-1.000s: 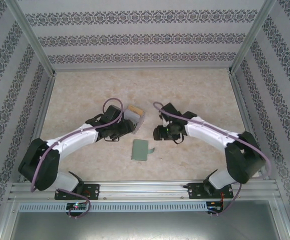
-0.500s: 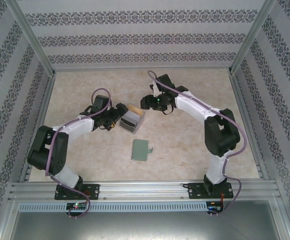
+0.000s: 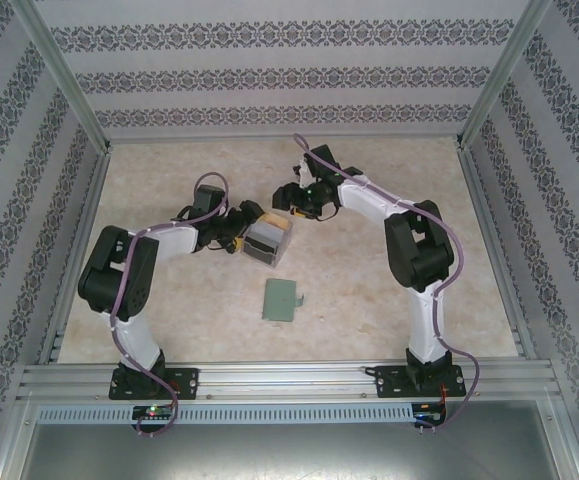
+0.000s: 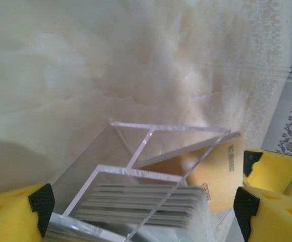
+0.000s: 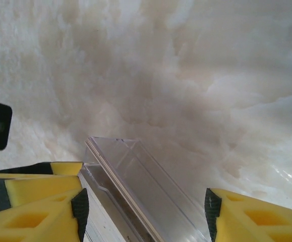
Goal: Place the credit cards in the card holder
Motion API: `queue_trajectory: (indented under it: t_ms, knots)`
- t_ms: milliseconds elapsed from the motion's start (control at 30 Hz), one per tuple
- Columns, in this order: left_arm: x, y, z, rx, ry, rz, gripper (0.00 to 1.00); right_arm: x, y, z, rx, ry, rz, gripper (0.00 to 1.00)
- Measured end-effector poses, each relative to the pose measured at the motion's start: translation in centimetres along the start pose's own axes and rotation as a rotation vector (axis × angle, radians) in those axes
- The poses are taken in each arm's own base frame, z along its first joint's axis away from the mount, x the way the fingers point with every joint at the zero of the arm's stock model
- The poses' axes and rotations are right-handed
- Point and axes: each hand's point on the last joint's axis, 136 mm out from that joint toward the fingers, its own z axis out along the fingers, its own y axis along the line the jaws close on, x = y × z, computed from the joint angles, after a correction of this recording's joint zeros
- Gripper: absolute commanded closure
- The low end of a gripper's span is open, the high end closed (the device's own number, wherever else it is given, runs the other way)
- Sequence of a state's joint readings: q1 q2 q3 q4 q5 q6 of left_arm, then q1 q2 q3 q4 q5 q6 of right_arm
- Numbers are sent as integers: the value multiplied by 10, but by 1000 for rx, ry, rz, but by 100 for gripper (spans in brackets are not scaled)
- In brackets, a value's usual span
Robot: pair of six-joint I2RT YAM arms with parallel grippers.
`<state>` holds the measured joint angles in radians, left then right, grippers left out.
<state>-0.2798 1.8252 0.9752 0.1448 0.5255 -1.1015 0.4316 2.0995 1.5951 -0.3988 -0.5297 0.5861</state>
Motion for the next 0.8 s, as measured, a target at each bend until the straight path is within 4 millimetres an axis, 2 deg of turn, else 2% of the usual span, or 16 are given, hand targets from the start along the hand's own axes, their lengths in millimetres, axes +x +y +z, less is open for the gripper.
queue_trajectory:
  t_ms: [167,267,500,667,800]
  knots:
    - [7,-23,21,46,59,36,7,21,-27,-7,-6,21,83,37]
    - [13,-39,36,76,100,62,8,36,-44,-18,3,19,131,37]
    - [31,-71,68,128,181,116,8,51,-69,-58,20,-51,187,36]
    - [34,-96,71,162,205,171,7,48,-73,-88,42,-121,183,36]
    - [26,-99,61,119,170,219,5,44,-68,-114,93,-183,123,39]
